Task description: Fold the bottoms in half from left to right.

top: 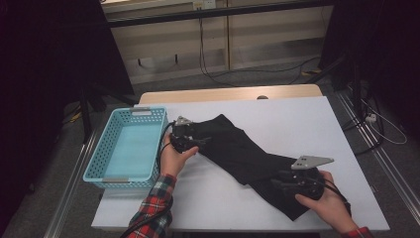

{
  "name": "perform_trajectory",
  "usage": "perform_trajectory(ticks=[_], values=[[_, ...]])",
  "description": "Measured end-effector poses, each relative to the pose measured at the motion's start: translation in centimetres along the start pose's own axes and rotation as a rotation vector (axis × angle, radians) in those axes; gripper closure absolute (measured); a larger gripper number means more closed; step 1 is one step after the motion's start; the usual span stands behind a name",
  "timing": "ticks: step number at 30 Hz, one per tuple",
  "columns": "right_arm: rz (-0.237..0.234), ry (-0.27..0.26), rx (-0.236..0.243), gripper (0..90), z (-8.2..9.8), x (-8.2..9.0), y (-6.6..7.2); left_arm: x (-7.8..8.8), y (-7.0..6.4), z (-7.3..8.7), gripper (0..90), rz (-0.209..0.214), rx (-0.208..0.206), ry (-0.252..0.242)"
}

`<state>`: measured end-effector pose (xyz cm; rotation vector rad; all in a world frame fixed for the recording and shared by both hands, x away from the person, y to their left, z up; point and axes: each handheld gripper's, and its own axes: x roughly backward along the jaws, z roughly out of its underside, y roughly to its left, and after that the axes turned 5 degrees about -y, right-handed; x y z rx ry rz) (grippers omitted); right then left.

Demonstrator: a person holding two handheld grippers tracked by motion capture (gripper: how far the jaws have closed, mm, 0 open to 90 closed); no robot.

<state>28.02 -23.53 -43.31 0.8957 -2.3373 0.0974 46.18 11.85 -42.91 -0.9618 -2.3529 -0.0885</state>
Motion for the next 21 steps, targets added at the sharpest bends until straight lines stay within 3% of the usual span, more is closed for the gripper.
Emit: perform_trajectory(ticks=[2,5,8,10,11,13,20,21], values=[[-0.041,0.014,0.038,67.6,-0.1,-0.5,1.1,0.0,0.1,0.0,18.0,-0.001,-0.001,0.003],[-0.094,0.046,0.072,69.0,0.2,-1.6,2.5,-0.1,0.1,0.1,17.9,-0.001,0.007,0.001],[-0.104,0.082,0.108,59.7,0.5,-2.8,3.3,-0.1,0.2,0.1,17.8,-0.002,0.005,0.004],[-0.108,0.071,0.113,53.9,0.6,-3.0,3.6,-0.1,0.2,0.1,17.8,-0.003,0.011,0.002],[-0.108,0.074,0.124,54.3,0.6,-3.1,3.8,-0.1,0.3,0.2,17.8,-0.005,0.009,0.007],[-0.070,0.067,0.169,63.5,0.7,-3.2,4.0,-0.2,0.3,0.2,17.8,-0.006,0.005,0.012],[-0.036,0.067,0.219,74.1,0.8,-3.2,4.1,-0.1,0.3,0.2,17.8,-0.001,0.014,0.004],[-0.026,0.073,0.233,79.3,0.7,-3.2,4.2,-0.1,0.3,0.2,17.8,0.001,0.014,0.004]])
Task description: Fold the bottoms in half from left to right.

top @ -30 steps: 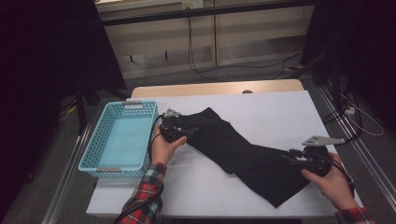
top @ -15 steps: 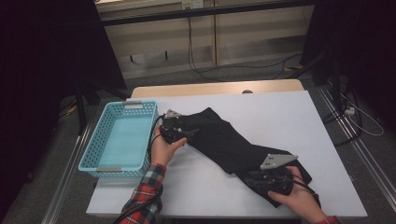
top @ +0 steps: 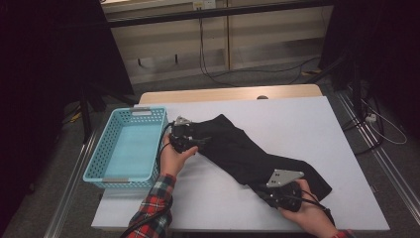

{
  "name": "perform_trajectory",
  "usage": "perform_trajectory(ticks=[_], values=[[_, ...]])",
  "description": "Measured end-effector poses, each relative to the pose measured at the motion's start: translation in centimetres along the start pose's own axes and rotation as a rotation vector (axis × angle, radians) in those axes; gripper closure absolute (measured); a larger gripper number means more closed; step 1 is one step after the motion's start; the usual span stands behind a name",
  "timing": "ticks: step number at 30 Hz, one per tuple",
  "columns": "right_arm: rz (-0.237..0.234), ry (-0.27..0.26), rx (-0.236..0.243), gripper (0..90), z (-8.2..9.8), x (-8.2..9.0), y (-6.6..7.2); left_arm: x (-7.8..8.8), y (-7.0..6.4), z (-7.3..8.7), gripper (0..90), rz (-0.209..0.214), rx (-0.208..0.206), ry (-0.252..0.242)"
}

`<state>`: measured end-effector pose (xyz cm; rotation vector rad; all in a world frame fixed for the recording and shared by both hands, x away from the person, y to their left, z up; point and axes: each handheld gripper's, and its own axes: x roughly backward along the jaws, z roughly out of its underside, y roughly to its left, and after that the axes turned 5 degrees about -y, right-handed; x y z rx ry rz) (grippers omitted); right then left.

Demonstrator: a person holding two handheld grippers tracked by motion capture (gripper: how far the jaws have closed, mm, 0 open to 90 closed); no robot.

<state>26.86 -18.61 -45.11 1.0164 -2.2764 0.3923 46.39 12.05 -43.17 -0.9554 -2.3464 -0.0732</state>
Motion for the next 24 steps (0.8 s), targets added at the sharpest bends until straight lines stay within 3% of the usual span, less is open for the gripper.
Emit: perform_trajectory(ticks=[1,4,8,15,18,20,24], values=[[0.007,0.006,0.013,85.2,-0.1,0.0,0.1,0.0,0.0,0.0,17.8,-0.004,0.000,-0.003],[-0.009,0.004,0.005,88.9,-0.2,0.0,-0.1,0.0,0.1,0.0,17.8,-0.004,0.000,-0.001],[-0.074,0.000,-0.050,89.3,0.0,0.6,-0.3,0.1,0.2,-0.1,17.9,-0.005,0.001,-0.008],[-0.167,0.023,-0.075,88.4,0.8,1.9,0.3,0.2,0.3,-0.1,17.9,-0.007,0.002,-0.005],[-0.170,0.004,-0.095,61.4,0.5,2.2,0.3,0.2,0.2,-0.2,17.9,-0.005,0.006,-0.012],[-0.150,-0.029,-0.094,62.4,-0.2,2.6,-0.4,0.3,0.2,-0.2,17.9,-0.008,0.001,-0.008],[-0.083,-0.090,-0.118,54.9,-1.8,3.0,-2.4,0.3,0.2,-0.1,17.9,-0.008,-0.005,-0.004]])
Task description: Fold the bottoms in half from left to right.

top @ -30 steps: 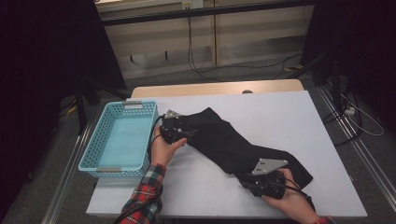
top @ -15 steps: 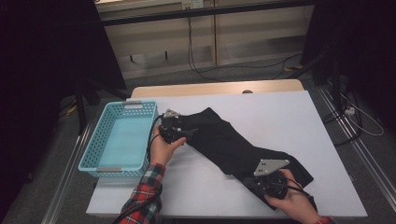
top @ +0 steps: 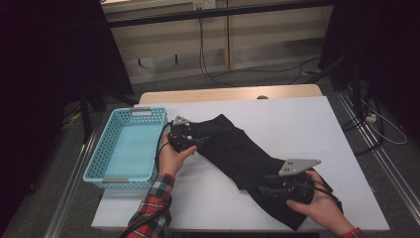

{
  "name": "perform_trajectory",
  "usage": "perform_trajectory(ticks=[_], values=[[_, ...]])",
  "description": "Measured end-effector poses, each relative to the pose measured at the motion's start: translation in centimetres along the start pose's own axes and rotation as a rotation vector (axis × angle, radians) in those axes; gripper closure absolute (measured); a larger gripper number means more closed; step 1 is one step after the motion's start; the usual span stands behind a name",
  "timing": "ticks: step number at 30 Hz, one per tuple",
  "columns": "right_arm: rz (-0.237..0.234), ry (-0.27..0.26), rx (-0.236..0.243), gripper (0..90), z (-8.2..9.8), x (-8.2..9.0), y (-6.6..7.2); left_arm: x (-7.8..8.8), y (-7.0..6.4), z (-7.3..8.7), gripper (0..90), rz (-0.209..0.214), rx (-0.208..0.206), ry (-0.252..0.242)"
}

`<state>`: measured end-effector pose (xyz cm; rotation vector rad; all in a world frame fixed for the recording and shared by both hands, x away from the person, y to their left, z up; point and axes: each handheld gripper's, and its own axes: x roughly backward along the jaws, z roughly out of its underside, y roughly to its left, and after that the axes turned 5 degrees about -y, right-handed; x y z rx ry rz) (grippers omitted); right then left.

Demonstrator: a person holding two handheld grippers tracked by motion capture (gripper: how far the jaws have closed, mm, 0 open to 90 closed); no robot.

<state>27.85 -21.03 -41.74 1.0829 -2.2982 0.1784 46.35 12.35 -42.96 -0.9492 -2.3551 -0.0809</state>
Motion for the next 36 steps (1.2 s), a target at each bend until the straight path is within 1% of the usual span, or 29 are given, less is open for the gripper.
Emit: perform_trajectory(ticks=[1,2,4,5,6,7,8,9,11,12,13,14,16,17,18,19,20,21,22,23,24,26,27,30,31,32,33,35,36], values=[[0.029,-0.015,-0.005,51.8,-0.5,0.0,-0.7,0.1,0.1,0.1,17.9,0.000,0.000,0.000],[0.061,-0.032,-0.020,51.5,-1.0,-0.1,-1.7,0.1,0.1,0.1,17.8,-0.004,0.001,0.001],[0.116,-0.039,-0.042,50.2,-1.7,-0.5,-3.5,0.3,0.2,0.2,17.8,-0.003,0.004,0.005],[0.136,-0.041,-0.054,50.0,-2.0,-0.9,-4.5,0.3,0.2,0.3,17.8,-0.006,0.002,0.007],[0.154,-0.034,-0.066,50.0,-2.2,-1.3,-5.5,0.3,0.1,0.3,17.5,-0.005,0.002,0.012],[0.173,-0.030,-0.080,50.0,-2.4,-1.7,-6.1,0.4,0.1,0.4,17.5,0.002,0.000,0.018],[0.207,-0.013,-0.085,50.1,-2.6,-2.5,-7.0,0.4,0.0,0.4,17.5,0.005,-0.001,0.016],[0.219,0.012,-0.083,50.1,-2.7,-3.1,-7.6,0.4,0.0,0.4,17.5,0.006,-0.002,0.015],[0.227,0.033,-0.114,53.2,-2.6,-4.3,-8.7,0.6,0.0,0.4,17.5,0.004,-0.004,0.013],[0.225,0.052,-0.120,53.4,-2.5,-4.9,-9.1,0.6,-0.1,0.4,17.4,0.004,-0.004,0.013],[0.221,0.061,-0.130,53.6,-2.4,-5.4,-9.4,0.7,-0.1,0.5,17.5,0.002,-0.006,0.013],[0.225,0.070,-0.130,53.8,-2.3,-5.8,-9.7,0.7,-0.1,0.5,17.4,0.001,-0.009,0.017],[0.201,0.090,-0.135,54.2,-2.2,-6.6,-9.9,0.7,-0.1,0.6,17.4,0.000,-0.007,0.016],[0.197,0.102,-0.131,54.5,-2.2,-6.9,-9.8,0.7,-0.1,0.6,17.4,-0.001,-0.011,0.024],[0.200,0.117,-0.117,54.9,-2.2,-7.2,-9.7,0.7,-0.1,0.7,17.4,-0.001,-0.010,0.024],[0.207,0.120,-0.096,56.4,-2.2,-7.3,-9.5,0.7,-0.1,0.7,17.4,-0.002,-0.006,0.022],[0.197,0.125,-0.091,65.7,-2.3,-7.3,-9.4,0.8,0.0,0.7,17.4,-0.004,-0.009,0.023],[0.161,0.124,-0.098,75.3,-2.4,-7.3,-9.4,0.9,0.0,0.7,17.4,-0.004,-0.008,0.021],[0.157,0.123,-0.094,78.3,-2.3,-7.4,-9.2,0.9,0.0,0.7,17.4,-0.006,-0.005,0.018],[0.154,0.122,-0.087,87.0,-2.4,-7.5,-9.2,1.0,0.0,0.7,17.4,-0.007,-0.002,0.018],[0.137,0.123,-0.095,89.3,-2.4,-7.5,-9.2,1.1,0.0,0.7,17.4,-0.009,-0.005,0.018],[0.154,0.127,-0.098,89.8,-2.7,-7.5,-9.5,1.2,0.0,0.7,17.4,-0.011,-0.011,0.015],[0.164,0.116,-0.092,89.8,-2.9,-7.4,-9.8,1.2,0.0,0.8,17.4,-0.010,-0.013,0.018],[0.183,0.079,-0.132,90.0,-4.1,-6.8,-11.5,1.2,-0.1,0.8,17.4,-0.007,-0.013,0.017],[0.204,0.076,-0.131,90.0,-4.6,-6.6,-12.1,1.3,-0.2,0.7,17.4,-0.004,-0.009,0.015],[0.227,0.071,-0.128,90.0,-5.0,-6.5,-12.6,1.3,-0.2,0.7,17.4,-0.006,-0.013,0.010],[0.240,0.074,-0.128,90.0,-5.4,-6.4,-13.1,1.3,-0.2,0.6,17.4,-0.003,-0.008,0.005],[0.273,0.075,-0.137,89.8,-5.7,-6.6,-14.1,1.3,-0.2,0.6,17.3,0.000,-0.010,0.004],[0.285,0.074,-0.134,89.4,-5.6,-6.8,-14.5,1.2,-0.2,0.6,17.4,0.001,-0.011,0.003]])
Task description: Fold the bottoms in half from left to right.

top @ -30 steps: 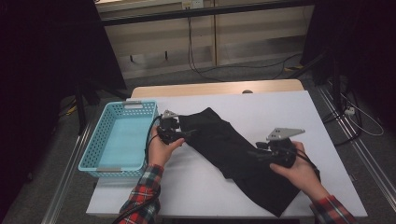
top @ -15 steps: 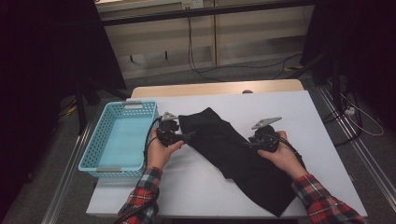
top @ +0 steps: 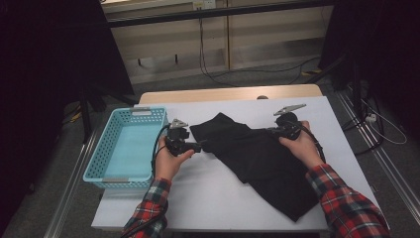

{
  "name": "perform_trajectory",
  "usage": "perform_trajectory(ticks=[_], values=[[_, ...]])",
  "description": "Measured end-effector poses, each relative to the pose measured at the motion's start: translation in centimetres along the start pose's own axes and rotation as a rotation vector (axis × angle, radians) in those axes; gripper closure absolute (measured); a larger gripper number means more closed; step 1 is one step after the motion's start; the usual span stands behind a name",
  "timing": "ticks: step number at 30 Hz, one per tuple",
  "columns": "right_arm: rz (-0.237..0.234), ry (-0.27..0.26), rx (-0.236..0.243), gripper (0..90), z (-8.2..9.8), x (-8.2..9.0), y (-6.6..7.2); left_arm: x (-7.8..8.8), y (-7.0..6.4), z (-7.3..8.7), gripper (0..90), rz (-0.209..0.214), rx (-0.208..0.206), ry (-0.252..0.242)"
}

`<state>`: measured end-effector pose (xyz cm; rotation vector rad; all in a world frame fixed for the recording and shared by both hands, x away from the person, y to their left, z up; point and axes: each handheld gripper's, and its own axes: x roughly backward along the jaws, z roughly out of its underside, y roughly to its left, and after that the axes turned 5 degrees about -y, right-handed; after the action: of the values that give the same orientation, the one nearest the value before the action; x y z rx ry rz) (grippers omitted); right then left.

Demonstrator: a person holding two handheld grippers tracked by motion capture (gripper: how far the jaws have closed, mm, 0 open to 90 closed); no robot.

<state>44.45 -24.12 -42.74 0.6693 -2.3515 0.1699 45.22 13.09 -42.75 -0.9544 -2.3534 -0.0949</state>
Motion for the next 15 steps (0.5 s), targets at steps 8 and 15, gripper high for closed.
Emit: perform_trajectory(ticks=[8,15], values=[[0.045,-0.009,-0.053,66.4,1.8,0.7,-0.8,-0.1,0.2,0.4,17.3,0.003,0.006,0.014],[0.058,-0.023,-0.077,63.8,4.2,4.7,-1.1,0.2,0.1,0.6,17.1,0.000,0.005,0.015]])
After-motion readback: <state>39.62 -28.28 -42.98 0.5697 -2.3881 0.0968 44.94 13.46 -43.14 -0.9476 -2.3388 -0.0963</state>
